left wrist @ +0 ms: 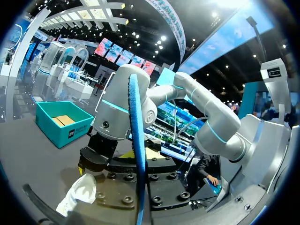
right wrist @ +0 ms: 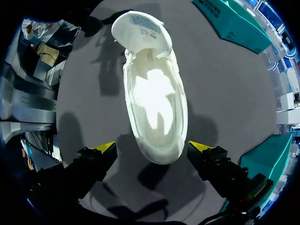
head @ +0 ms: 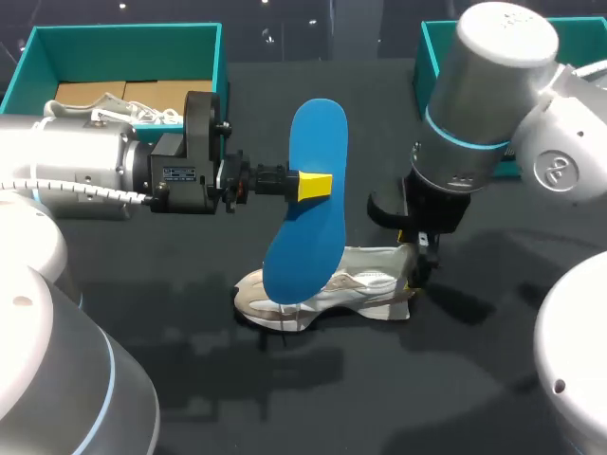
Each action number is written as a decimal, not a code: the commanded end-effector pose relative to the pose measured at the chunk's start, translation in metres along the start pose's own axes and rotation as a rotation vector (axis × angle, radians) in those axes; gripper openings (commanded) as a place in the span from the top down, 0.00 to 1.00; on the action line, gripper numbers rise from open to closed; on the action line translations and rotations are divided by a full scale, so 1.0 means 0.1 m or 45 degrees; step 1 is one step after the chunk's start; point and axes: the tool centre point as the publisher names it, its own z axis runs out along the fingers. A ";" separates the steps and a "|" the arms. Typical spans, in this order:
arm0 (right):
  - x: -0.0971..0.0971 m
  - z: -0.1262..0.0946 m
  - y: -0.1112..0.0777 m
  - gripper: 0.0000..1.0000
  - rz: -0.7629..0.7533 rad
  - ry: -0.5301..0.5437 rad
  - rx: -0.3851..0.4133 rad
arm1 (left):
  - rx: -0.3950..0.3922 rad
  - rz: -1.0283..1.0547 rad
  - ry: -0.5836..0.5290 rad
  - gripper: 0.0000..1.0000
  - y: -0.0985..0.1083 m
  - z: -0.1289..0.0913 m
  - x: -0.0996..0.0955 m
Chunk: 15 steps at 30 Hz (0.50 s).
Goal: Take the shoe out of the shoebox, open the shoe tongue, remove and reinsert the insole, then place the shoe into the shoebox
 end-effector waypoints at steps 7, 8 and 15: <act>-0.05 -0.17 0.24 0.00 -0.033 -0.037 0.192 | 0.001 0.001 0.000 1.00 0.00 0.02 -0.01; -0.07 -0.17 0.27 0.00 -0.041 -0.040 0.190 | 0.001 0.001 0.000 1.00 0.00 0.02 -0.01; -0.20 -0.11 0.47 0.00 -0.084 -0.064 0.176 | 0.001 0.001 0.000 1.00 0.00 0.02 -0.01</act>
